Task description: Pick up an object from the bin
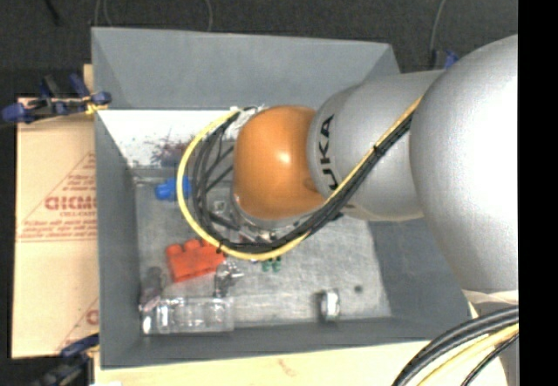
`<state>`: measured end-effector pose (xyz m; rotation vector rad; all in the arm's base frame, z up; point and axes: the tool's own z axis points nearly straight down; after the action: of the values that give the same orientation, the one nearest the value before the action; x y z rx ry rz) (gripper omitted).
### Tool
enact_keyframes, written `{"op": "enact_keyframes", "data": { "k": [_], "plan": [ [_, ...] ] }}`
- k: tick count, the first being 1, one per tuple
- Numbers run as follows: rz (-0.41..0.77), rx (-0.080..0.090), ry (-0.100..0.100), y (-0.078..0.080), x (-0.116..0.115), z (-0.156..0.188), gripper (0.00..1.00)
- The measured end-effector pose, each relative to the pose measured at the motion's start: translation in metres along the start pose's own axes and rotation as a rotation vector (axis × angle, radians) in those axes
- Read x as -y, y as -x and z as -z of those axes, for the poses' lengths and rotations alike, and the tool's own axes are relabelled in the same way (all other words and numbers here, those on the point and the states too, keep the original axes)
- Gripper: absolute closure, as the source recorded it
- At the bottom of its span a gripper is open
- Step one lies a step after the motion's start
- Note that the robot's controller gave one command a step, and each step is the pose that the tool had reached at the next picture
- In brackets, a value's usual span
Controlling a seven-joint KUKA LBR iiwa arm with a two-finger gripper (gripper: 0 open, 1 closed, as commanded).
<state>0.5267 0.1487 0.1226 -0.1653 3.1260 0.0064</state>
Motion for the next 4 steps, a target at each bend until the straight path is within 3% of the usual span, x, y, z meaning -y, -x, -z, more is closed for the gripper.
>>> {"op": "enact_keyframes", "data": {
  "k": [1, 2, 3, 4],
  "plan": [
    [-0.104, 0.008, -0.001, 0.008, -0.006, -0.014, 0.00],
    [-0.384, 0.020, 0.008, 0.002, -0.053, -0.023, 0.00],
    [-0.438, -0.003, -0.008, 0.045, 0.036, -0.038, 0.00],
    [-0.262, 0.002, -0.002, 0.009, -0.024, -0.041, 0.00]
  ]
}}
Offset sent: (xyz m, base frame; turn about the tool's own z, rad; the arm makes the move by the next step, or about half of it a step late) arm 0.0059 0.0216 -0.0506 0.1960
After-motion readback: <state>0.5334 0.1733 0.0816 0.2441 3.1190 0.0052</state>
